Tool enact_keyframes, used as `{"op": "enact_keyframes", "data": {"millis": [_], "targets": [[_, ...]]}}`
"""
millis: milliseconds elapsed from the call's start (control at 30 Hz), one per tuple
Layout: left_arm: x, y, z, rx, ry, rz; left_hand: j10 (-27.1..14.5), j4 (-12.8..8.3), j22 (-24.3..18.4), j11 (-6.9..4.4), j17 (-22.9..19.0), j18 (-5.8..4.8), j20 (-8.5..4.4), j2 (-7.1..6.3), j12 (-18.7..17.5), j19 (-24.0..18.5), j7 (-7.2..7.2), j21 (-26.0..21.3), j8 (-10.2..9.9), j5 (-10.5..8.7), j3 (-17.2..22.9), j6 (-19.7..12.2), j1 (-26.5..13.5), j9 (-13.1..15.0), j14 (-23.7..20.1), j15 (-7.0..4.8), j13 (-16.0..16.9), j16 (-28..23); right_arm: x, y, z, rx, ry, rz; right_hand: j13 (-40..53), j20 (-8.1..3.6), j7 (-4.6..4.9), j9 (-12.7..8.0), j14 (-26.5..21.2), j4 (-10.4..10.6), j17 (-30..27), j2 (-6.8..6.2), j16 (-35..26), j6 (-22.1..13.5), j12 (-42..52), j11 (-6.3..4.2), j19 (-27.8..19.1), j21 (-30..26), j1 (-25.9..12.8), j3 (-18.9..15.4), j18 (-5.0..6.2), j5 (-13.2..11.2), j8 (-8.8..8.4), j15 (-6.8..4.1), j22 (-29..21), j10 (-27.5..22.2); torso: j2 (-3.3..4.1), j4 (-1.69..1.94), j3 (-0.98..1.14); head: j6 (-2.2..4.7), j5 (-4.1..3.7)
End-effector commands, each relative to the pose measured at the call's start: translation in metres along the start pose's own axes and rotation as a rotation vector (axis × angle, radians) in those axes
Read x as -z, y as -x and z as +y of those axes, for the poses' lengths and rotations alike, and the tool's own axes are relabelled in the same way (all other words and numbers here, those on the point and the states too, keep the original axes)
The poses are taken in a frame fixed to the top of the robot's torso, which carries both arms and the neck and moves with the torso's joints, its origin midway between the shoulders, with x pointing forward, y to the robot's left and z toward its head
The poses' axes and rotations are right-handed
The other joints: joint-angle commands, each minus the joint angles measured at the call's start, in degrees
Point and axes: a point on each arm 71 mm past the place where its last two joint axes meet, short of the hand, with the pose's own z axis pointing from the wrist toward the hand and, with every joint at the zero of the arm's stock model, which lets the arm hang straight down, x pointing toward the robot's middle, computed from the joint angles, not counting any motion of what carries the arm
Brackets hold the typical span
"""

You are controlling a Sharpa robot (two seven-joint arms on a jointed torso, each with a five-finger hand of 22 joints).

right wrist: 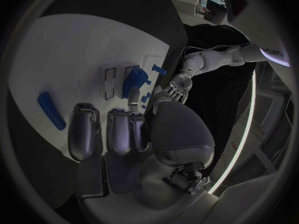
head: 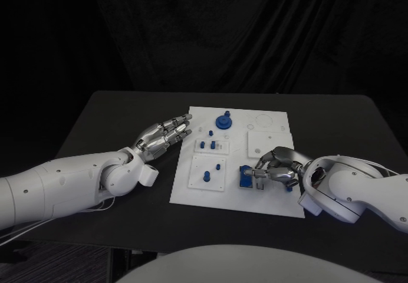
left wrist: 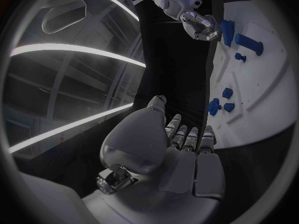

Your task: Assemble the parts on the task board

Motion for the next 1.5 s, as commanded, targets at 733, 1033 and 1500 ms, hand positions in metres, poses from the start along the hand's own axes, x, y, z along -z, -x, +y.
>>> {"op": "enact_keyframes", "data": {"millis": [733, 1033, 1500], "targets": [[0.0007, -0.0016, 0.0004, 0.013, -0.006, 0.013, -0.09, -0.08, 0.07, 0.46, -0.09, -0.02, 0.34, 0.45, 0.18, -0.10, 0.50, 0.25, 0.39, -0.07, 0.21, 0.09, -0.32, 0.08, -0.02, 0.43, 0.06, -0.21, 0.0033, 0.0006, 0.0052, 0.131, 0.098, -0.001, 14.56, -1.18, -1.72, 12.25, 3.14, -3.31, 0.06, 0.84, 0.57, -3.24, 0.47, -1.79, 2.20, 0.42, 5.47, -2.81, -0.57, 0.16, 12.55, -1.32, 12.34, 5.90, -0.01, 0.03, -0.01, -0.01, -0.16], [0.0008, -0.0013, 0.0005, 0.013, -0.005, 0.013, -0.09, -0.08, 0.07, 0.46, -0.09, -0.02, 0.34, 0.45, 0.18, -0.10, 0.50, 0.25, 0.39, -0.07, 0.21, 0.09, -0.32, 0.08, -0.02, 0.43, 0.06, -0.21, 0.0018, -0.0017, 0.0056, 0.147, 0.093, 0.023, 14.45, -1.24, -1.82, 13.83, 3.10, -3.79, -0.12, 0.63, 0.50, -2.51, 0.40, -1.88, 2.18, 0.39, 5.95, -3.08, -0.57, 0.16, 14.23, -1.39, 12.33, 5.84, -0.01, 0.00, -0.06, -0.01, -0.05], [0.0002, -0.0018, 0.0007, 0.014, -0.006, 0.016, -0.07, -0.09, 0.07, 0.61, -0.09, -0.01, 0.40, 0.47, 0.26, -0.09, 0.62, 0.25, 0.50, -0.17, 0.24, 0.17, -0.42, 0.09, -0.02, 0.48, 0.07, -0.21, 0.0004, -0.0020, 0.0052, 0.152, 0.094, 0.029, 14.43, -1.40, -2.11, 15.76, 3.07, -5.07, -0.25, 1.29, 0.44, -1.56, 0.39, -2.12, 2.12, 0.29, 7.80, -2.74, -0.54, 0.24, 16.15, -1.58, 12.30, 5.84, -0.03, 0.05, 0.00, -0.01, -0.12]]}}
